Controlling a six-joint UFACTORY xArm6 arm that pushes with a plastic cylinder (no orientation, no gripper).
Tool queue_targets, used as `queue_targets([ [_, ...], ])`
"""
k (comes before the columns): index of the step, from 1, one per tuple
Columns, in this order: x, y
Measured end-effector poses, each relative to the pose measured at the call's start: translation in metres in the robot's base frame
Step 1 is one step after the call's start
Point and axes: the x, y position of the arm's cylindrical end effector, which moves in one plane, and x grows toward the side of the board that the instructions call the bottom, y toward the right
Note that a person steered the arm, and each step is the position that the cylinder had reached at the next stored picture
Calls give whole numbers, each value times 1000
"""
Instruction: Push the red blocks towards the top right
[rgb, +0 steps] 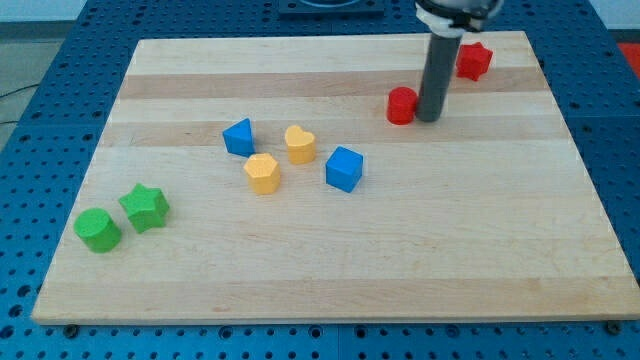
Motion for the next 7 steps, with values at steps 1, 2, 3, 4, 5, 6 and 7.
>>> queue_targets([
  [1, 37, -10],
  [2, 13, -53],
  [3, -31, -36],
  [4, -56, -10],
  [5, -30, -7],
  [6, -4, 69],
  [7, -31, 106],
])
